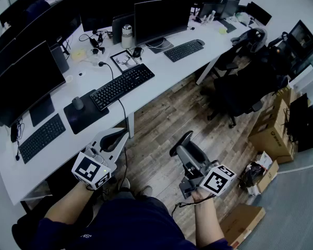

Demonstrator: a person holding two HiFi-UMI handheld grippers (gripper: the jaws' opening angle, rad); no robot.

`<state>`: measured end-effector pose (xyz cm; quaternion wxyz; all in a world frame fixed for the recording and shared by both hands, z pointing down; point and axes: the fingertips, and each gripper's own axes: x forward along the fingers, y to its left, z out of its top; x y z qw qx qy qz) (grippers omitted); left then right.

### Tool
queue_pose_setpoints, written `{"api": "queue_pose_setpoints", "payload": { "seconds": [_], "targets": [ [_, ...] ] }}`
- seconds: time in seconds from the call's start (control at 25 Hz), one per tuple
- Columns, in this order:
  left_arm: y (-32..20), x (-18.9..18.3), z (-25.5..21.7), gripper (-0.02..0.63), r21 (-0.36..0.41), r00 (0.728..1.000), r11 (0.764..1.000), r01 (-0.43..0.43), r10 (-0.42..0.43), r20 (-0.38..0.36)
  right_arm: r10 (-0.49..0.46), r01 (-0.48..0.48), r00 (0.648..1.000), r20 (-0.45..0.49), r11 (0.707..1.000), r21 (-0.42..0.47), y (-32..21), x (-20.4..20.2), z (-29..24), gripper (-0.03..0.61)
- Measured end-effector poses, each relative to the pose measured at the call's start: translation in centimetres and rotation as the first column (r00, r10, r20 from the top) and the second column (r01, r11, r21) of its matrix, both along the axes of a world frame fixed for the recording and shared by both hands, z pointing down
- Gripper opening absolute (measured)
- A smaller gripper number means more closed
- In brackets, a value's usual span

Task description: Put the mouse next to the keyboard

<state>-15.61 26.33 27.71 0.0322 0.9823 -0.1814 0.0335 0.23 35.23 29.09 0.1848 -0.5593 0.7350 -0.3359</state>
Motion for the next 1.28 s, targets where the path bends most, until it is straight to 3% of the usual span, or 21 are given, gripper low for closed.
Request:
{"api": "queue_pose_setpoints", "payload": {
  "seconds": [1.28],
  "targets": [
    [5.6,5.2,0.9,0.038,-0.015,0.997,0.997,0.078,-0.078,0.028,-0.034,0.033,0.997,0.063,0.999,0.023,3.7,6.1,1.8,0.255]
  ]
}}
